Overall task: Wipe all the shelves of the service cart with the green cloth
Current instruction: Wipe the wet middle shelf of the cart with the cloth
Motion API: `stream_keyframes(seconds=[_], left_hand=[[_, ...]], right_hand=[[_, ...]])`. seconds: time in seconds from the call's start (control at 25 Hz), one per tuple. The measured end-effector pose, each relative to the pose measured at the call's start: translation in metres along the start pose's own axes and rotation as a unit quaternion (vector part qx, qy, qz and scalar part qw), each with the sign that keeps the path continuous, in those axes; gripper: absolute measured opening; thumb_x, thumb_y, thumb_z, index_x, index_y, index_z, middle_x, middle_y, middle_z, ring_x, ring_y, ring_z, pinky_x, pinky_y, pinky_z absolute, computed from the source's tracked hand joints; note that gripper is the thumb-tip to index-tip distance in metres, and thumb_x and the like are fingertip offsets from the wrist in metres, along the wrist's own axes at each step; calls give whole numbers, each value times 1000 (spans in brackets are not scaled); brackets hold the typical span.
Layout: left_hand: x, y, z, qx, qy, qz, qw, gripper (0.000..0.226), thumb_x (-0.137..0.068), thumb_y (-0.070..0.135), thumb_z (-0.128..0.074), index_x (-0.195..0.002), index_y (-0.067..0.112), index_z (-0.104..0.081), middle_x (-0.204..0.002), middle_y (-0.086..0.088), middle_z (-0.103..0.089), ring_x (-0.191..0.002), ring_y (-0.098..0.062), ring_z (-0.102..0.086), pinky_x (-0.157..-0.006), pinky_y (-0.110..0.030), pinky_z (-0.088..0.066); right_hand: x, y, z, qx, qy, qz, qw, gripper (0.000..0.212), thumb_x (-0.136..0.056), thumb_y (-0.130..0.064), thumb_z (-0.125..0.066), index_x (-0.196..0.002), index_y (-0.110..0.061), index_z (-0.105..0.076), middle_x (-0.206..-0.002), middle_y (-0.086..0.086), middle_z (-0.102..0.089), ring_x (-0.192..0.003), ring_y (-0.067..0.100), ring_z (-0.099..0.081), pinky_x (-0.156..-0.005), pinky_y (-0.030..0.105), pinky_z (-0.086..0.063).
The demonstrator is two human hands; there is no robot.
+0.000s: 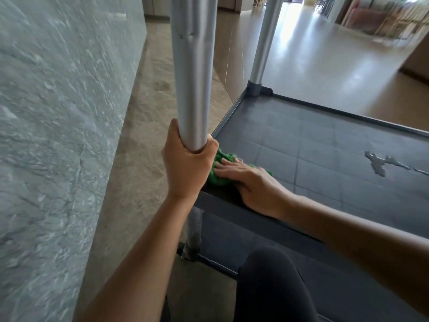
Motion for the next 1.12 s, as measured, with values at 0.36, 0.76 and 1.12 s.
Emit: stream_keyframes(seconds=[0.36, 0.76, 1.12], left_hand=[[1, 2, -1, 8, -14, 18, 1000, 26, -61, 32, -64, -78, 21, -48, -65, -17, -57, -52, -38, -58, -46, -46, -50], [-1, 2, -2, 4, -8, 9, 1000, 22, -62, 30, -64, -76, 25, -48, -62, -17, -55, -49, -37, -56, -44, -44, -50], [1, 7, -1, 6, -17, -9, 1000, 24, -63, 29, -63, -79, 35, -47, -65, -16, -58, -51, -35, -58, -45, -41, -52]], right_hand=[[-36, 36, 10, 28, 27, -60, 997, 61, -75, 15, -43, -127, -11, -59, -137, 4, -52, -134, 15, -41, -116, 25, -22], [-91, 104, 34, 98, 60, -206, 972, 64, -79, 6, -43, -137, -20, -50, -146, 1, -43, -137, 23, -35, -113, 27, -26], [7, 10, 9, 7, -10, -17, 1000, 57, -80, 14, -50, -130, -13, -56, -139, 1, -48, -132, 1, -30, -114, 13, -11]])
Point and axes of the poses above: each hand's wrist, its own x-axis away from the middle knuckle, its own z-axis out of the back of the hand, y = z × x, the point moved 3 cm from there along -x, towards the middle knuckle
